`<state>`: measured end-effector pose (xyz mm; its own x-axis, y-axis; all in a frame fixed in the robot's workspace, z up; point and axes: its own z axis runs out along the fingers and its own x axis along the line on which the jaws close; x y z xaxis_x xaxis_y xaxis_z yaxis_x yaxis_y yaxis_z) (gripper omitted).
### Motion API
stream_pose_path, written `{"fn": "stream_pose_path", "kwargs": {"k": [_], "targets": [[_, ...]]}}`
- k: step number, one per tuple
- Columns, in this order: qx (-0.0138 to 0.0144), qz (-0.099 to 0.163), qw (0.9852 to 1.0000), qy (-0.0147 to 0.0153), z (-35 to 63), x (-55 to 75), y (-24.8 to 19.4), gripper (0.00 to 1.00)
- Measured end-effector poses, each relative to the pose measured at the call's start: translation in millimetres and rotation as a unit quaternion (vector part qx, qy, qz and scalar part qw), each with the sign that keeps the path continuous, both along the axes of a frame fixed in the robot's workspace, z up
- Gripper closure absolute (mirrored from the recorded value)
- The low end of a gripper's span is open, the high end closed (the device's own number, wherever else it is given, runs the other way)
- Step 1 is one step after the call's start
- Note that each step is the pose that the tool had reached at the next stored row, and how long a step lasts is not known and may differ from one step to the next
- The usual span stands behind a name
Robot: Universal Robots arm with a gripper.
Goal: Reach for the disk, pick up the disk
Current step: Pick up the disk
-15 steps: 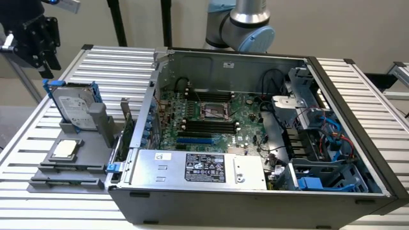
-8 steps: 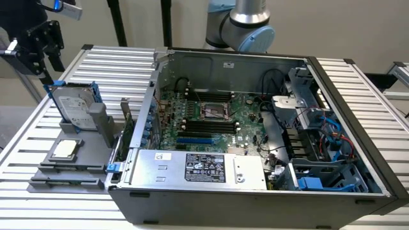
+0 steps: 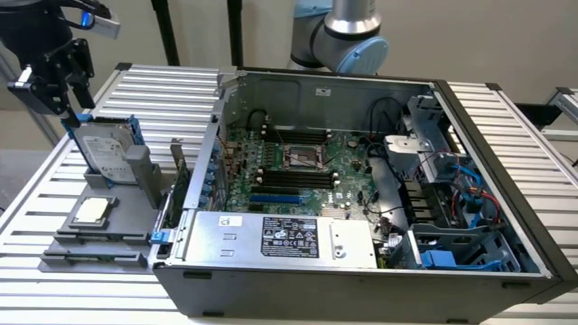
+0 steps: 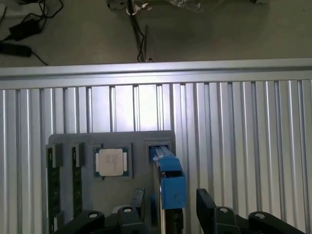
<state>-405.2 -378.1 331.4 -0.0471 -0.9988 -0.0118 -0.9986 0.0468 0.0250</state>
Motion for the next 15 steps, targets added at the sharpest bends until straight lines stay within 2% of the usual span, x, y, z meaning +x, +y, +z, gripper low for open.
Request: {"fn": "stream_pose_path", "kwargs": {"k": [4, 8, 10, 15], "targets": [[0.0008, 0.002, 1.0, -0.0016, -7.3, 0.0, 0.0, 0.46], [0.0047, 0.003, 1.0, -0.0054, -13.3, -0.4, 0.0, 0.46], [0.0084, 0.005, 0.9999, -0.0065, -15.8, -1.1, 0.0, 0.46], [0.0194, 0.01, 0.9997, -0.0065, -20.5, -3.8, 0.0, 0.46]]}}
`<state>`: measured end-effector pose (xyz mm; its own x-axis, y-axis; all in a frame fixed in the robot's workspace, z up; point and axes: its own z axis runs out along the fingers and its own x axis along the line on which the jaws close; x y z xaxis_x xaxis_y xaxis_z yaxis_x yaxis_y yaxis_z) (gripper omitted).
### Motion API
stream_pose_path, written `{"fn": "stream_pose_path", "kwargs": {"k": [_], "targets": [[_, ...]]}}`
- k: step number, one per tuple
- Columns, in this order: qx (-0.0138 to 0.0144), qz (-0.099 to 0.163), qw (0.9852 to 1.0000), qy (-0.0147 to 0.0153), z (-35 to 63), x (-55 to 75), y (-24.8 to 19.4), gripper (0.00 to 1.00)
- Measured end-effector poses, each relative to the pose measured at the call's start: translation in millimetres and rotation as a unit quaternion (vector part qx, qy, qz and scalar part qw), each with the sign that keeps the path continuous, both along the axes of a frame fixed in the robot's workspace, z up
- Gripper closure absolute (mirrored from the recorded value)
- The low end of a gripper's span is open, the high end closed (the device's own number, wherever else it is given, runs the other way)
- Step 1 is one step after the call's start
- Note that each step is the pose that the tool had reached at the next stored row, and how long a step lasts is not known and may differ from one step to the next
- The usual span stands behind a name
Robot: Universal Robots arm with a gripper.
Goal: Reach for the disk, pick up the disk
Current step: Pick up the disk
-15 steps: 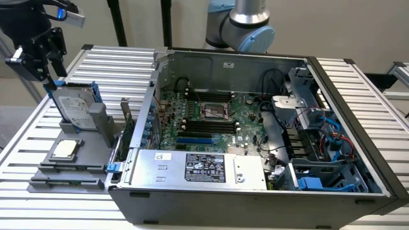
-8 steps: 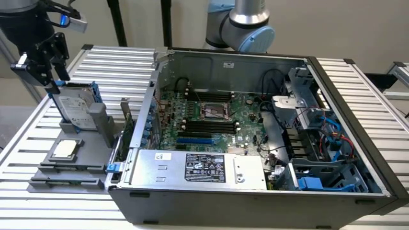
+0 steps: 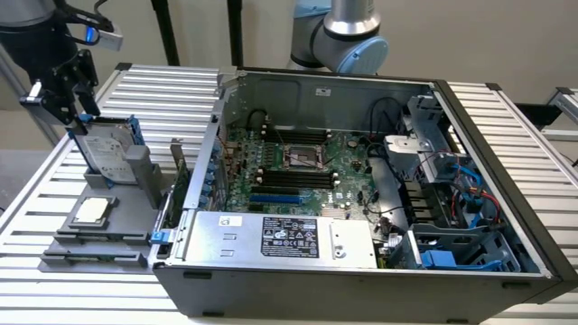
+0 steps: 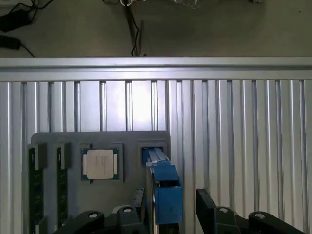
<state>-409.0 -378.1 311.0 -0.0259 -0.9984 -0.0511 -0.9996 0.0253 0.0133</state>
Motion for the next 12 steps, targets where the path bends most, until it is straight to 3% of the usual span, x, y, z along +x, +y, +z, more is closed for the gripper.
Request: {"fn": "stream_pose_path", "kwargs": {"k": [2, 4, 6, 10, 12], "targets": [[0.0034, 0.002, 1.0, -0.0001, -1.6, -0.8, 0.0, 0.46], [0.0049, 0.004, 1.0, 0.0001, -3.1, -1.5, -0.1, 0.46], [0.0053, 0.006, 1.0, 0.0015, -4.7, -2.0, -0.3, 0.46], [0.0053, 0.006, 0.9999, 0.0082, -7.8, -2.0, -0.4, 0.46], [0.0052, 0.006, 0.9999, 0.0093, -9.1, -2.0, -0.4, 0.46]]}}
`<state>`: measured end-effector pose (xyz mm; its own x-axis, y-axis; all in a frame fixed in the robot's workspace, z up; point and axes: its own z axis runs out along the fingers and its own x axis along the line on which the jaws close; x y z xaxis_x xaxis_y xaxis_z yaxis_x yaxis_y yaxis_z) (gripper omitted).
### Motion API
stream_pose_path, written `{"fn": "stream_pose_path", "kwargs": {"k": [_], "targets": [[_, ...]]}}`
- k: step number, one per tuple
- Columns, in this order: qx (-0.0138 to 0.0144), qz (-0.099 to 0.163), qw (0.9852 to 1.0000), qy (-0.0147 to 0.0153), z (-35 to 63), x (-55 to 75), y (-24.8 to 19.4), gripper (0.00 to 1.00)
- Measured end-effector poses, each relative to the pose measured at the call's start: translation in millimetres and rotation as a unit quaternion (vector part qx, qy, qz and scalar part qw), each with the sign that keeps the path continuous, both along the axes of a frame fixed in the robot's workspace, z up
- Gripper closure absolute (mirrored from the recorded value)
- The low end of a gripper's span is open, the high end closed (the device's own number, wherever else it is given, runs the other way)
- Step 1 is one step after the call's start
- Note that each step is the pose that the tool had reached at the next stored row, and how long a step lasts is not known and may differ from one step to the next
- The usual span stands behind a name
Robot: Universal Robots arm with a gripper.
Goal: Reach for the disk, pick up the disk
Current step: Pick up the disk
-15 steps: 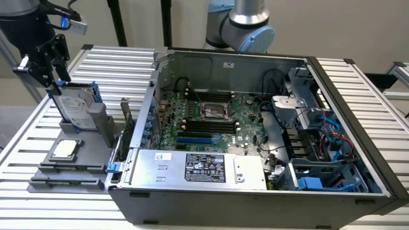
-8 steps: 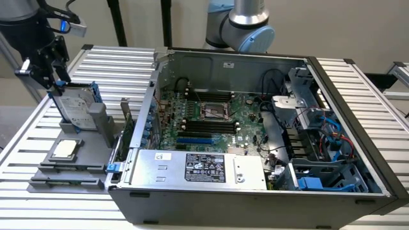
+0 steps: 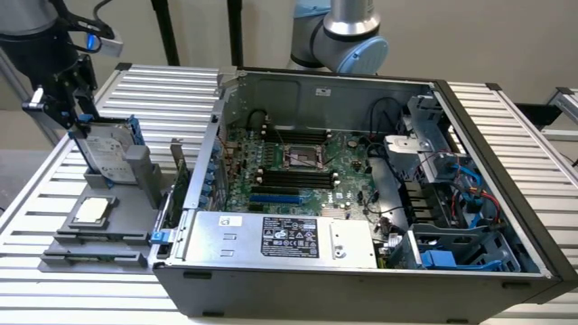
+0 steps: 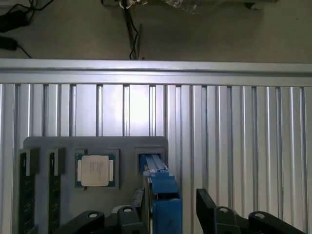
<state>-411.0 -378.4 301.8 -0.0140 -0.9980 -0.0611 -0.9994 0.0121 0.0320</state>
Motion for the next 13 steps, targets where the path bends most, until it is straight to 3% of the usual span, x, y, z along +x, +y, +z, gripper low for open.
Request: {"fn": "stream_pose_path", "kwargs": {"k": [4, 10, 13], "targets": [[-0.0015, 0.0, 1.0, 0.0001, -1.2, 0.1, -0.1, 0.46], [-0.0074, 0.0, 1.0, 0.0001, -2.7, 0.0, -0.1, 0.46], [-0.0078, 0.0, 1.0, 0.0001, -3.5, 0.0, -0.1, 0.46]]}}
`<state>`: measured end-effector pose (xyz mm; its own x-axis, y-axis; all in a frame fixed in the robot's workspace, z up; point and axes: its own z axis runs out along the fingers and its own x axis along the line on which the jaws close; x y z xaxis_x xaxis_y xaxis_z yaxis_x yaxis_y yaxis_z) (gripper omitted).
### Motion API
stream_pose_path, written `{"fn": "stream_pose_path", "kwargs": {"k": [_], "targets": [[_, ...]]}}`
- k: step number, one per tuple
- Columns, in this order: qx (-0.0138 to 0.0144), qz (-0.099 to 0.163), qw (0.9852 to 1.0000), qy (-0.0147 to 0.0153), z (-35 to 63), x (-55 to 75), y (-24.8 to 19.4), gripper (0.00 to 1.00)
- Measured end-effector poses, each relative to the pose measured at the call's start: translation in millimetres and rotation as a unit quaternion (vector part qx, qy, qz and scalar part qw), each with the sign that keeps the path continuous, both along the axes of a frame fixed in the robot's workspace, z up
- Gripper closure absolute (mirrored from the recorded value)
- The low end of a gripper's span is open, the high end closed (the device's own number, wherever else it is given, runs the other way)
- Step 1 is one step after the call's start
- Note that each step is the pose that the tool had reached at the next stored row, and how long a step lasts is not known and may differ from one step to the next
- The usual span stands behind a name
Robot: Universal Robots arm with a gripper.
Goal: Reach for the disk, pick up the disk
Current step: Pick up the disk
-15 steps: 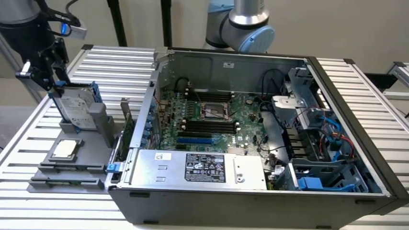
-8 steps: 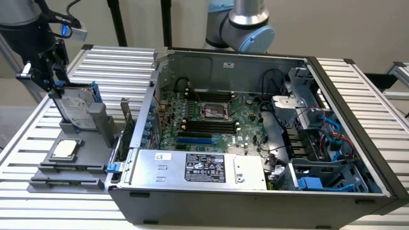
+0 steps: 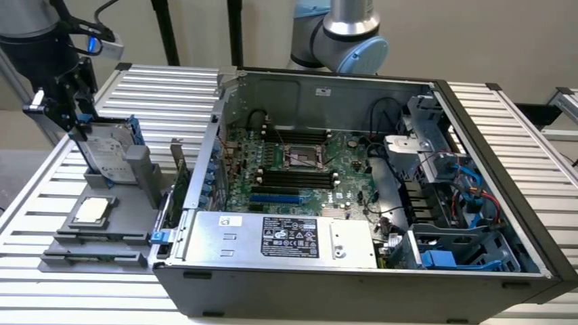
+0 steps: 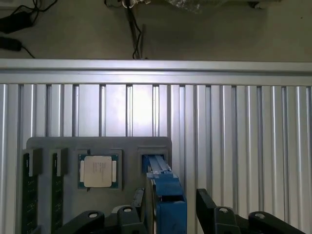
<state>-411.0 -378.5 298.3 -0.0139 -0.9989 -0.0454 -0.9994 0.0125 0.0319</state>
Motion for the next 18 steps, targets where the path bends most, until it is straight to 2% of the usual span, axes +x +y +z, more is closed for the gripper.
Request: {"fn": "stream_pose_path", "kwargs": {"k": [18], "targets": [[-0.0002, 0.0, 1.0, -0.0003, -1.9, 1.5, -2.2, 0.46]]}}
